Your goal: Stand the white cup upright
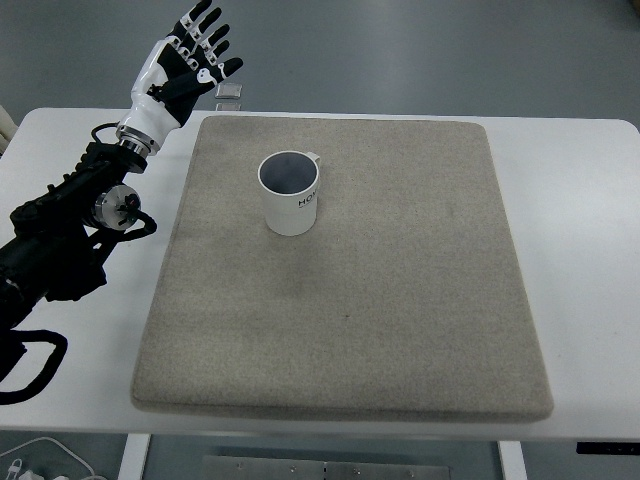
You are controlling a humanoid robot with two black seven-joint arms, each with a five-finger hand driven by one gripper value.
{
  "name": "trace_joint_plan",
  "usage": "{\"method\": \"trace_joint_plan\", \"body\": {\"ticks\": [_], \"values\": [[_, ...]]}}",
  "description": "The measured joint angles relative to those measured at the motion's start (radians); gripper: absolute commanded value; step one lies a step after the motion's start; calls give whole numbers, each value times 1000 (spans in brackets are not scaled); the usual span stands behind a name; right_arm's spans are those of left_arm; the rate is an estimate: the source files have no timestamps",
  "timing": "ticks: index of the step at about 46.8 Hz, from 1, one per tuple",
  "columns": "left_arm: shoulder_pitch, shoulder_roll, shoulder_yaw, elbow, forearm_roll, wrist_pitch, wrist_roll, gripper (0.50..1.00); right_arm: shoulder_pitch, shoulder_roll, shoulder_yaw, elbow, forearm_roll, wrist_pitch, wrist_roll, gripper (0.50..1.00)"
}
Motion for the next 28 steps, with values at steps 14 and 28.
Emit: {"method": "trace_joint_plan", "body": {"ticks": [14,28], "values": [[-4,-27,-6,-3,-173,101,22,1000,0,0,0,0,0,2,0,930],[-4,-27,-11,-3,-387,152,299,1000,0,0,1,0,0,2,0,930]]}}
